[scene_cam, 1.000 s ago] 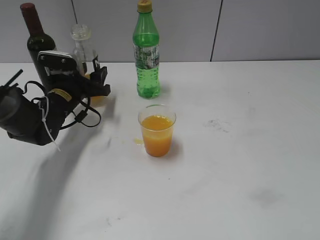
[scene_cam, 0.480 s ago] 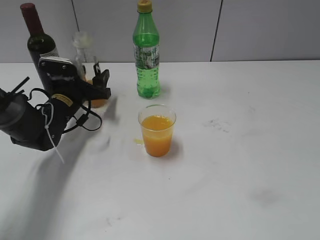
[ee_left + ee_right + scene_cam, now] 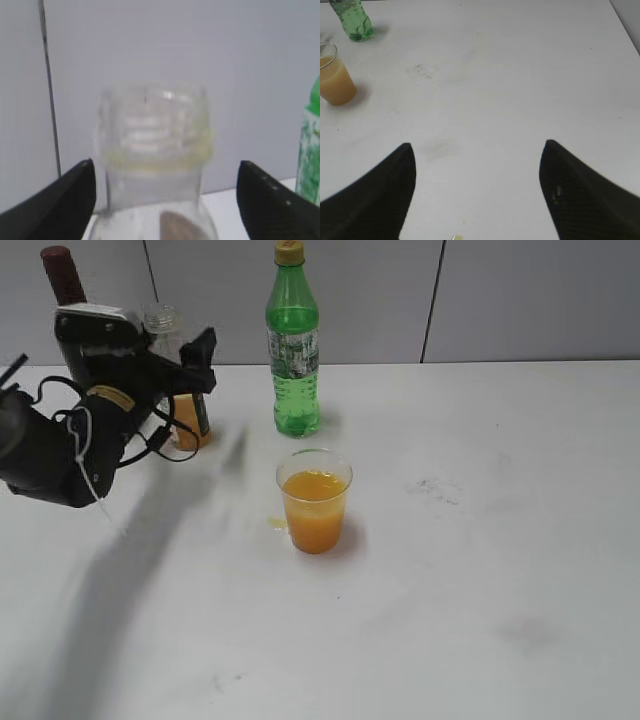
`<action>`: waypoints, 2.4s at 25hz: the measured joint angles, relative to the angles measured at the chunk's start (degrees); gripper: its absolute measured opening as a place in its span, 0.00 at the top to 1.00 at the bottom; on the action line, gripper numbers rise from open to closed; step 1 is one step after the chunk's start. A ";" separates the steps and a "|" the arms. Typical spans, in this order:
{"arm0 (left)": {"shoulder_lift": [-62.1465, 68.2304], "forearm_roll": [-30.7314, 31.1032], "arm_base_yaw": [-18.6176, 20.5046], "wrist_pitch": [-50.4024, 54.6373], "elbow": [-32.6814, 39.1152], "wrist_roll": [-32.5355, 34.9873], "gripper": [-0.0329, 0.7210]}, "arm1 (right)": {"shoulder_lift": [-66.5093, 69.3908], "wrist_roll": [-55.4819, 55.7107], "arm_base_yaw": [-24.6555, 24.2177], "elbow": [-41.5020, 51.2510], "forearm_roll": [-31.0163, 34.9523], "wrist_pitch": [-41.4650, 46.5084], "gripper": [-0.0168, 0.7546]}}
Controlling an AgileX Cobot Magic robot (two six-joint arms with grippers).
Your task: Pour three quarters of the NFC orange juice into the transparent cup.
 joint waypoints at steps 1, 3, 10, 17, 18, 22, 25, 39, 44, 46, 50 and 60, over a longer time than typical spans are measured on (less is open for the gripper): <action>-1.10 0.06 0.00 0.00 0.00 0.71 0.04 | 0.00 0.00 0.00 0.00 0.00 0.00 0.21; -3.45 0.11 0.00 0.00 0.00 2.48 0.04 | 0.00 0.00 0.00 0.00 0.00 0.00 0.21; -13.38 3.17 0.00 -0.04 -0.01 5.51 0.05 | 0.00 0.00 0.00 0.00 0.00 0.00 0.21; -27.66 4.09 0.00 19.80 -0.01 7.25 0.14 | 0.00 0.00 0.00 0.00 0.00 0.00 0.21; -30.00 4.09 0.00 25.17 -0.01 7.31 0.16 | 0.00 0.00 0.00 0.00 0.00 0.00 0.21; -40.51 2.42 0.00 41.79 -0.01 7.51 0.18 | 0.00 0.00 0.00 0.00 0.00 0.00 0.21; -47.25 0.08 0.07 53.28 -0.01 7.51 0.19 | 0.00 0.00 0.00 0.00 0.00 0.00 0.21; -65.43 -1.88 8.82 114.74 0.05 2.54 0.19 | 0.00 0.00 0.00 0.00 0.00 0.00 0.21; -70.95 -0.09 11.50 127.09 4.06 1.58 0.19 | 0.00 0.00 0.00 0.00 0.00 0.00 0.21; -74.96 -0.28 11.50 129.54 7.49 1.46 0.19 | 0.00 0.00 0.00 0.00 0.00 0.00 0.21; -86.08 -0.41 11.50 130.74 15.10 0.69 0.19 | 0.00 0.00 0.00 0.00 0.00 0.00 0.21; -111.45 -0.62 11.55 127.57 29.38 -0.64 0.19 | 0.00 0.00 0.00 0.00 0.00 0.00 0.21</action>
